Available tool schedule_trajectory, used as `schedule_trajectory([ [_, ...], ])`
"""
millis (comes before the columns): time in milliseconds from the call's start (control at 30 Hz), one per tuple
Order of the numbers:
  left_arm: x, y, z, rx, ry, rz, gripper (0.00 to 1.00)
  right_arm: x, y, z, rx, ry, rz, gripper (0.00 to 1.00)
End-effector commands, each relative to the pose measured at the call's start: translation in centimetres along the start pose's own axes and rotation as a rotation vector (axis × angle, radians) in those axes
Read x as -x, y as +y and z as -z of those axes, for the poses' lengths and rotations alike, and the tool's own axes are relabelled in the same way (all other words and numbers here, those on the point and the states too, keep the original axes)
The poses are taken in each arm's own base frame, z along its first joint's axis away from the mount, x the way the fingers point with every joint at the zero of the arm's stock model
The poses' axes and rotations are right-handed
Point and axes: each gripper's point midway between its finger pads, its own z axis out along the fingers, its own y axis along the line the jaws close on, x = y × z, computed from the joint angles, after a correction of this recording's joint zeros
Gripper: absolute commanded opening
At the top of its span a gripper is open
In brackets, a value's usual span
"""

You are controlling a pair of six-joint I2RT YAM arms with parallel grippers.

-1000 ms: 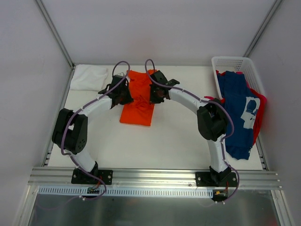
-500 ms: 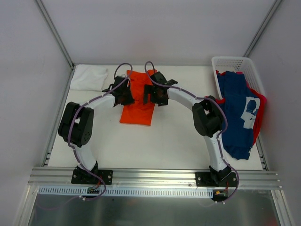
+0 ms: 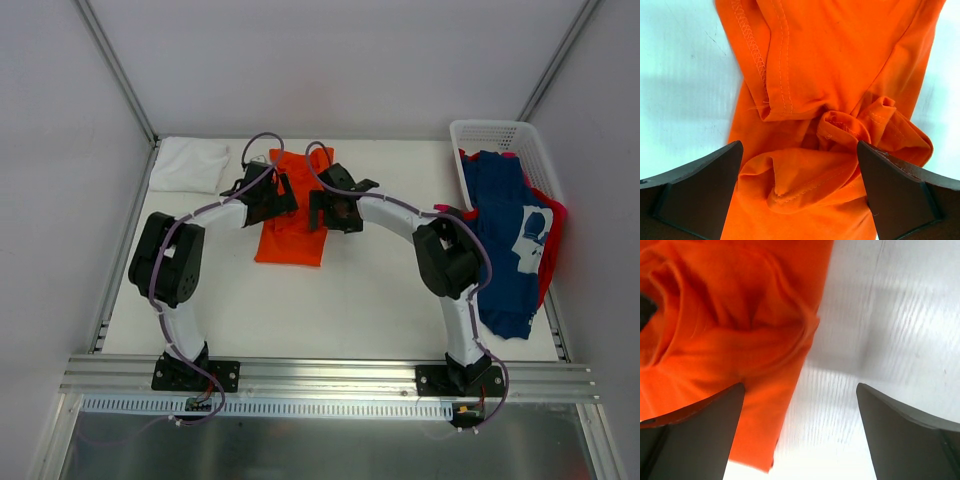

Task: Fold and stack the t-shirts
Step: Fold the tshirt

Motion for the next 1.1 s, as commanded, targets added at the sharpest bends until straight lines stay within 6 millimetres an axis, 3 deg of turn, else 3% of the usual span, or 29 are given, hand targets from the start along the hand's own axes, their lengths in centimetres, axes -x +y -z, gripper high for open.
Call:
schedule_trajectory([
  [0,5.4,-2.1,3.1,-0.059,-0.152,-0.013,0.99,2.6,1.4,6.2,-0.001,-0.145,0.053,0.99],
  [133,8.0,-3.0,7.8,-0.088,-0.235,-0.022,0.99,3.6,3.3,10.4,0.036,-0.205,0.098,0.99],
  [267,8.4,-2.0,12.1,-0.076,-0.300,-0.018,0.99,4.6,5.8,13.6,0.096,-0.234,0.123,0.99],
  [300,8.1,-1.4,12.6,-0.063,-0.305,-0.019,0.99,4.8,6.9,14.1,0.139,-0.239,0.124,0.93],
  [333,7.6,-0.9,13.9,-0.068,-0.317,-0.016,0.99,4.6,7.5,13.6,0.160,-0.228,0.124,0.84],
  [367,7.3,-0.6,14.5,-0.066,-0.321,-0.010,0.99,4.6,8.5,13.4,0.200,-0.219,0.108,0.57],
  [400,6.5,0.1,15.5,-0.068,-0.327,-0.005,0.99,4.5,8.8,12.9,0.214,-0.208,0.102,0.43],
  [467,5.6,0.7,16.3,-0.073,-0.323,0.005,0.99,3.4,9.4,10.4,0.218,-0.141,0.103,0.28],
  [500,4.0,1.4,16.2,-0.070,-0.291,0.010,0.99,3.5,10.1,10.1,0.235,-0.132,0.090,0.27],
  [567,3.4,1.7,17.6,-0.094,-0.303,0.016,0.99,2.1,11.0,8.0,0.264,-0.063,0.086,0.30],
  [633,2.0,2.7,18.6,-0.088,-0.300,0.018,0.99,1.5,11.6,7.1,0.278,-0.043,0.072,0.29],
  [700,0.6,3.9,18.8,-0.073,-0.286,0.024,0.99,1.2,12.1,6.4,0.284,-0.043,0.067,0.23],
  [767,0.2,4.2,20.2,-0.094,-0.311,0.034,0.99,1.0,12.5,6.1,0.284,-0.048,0.061,0.17],
  [1067,-2.0,5.8,22.1,-0.106,-0.320,0.045,0.99,0.1,12.2,4.4,0.254,-0.028,0.045,0.17],
])
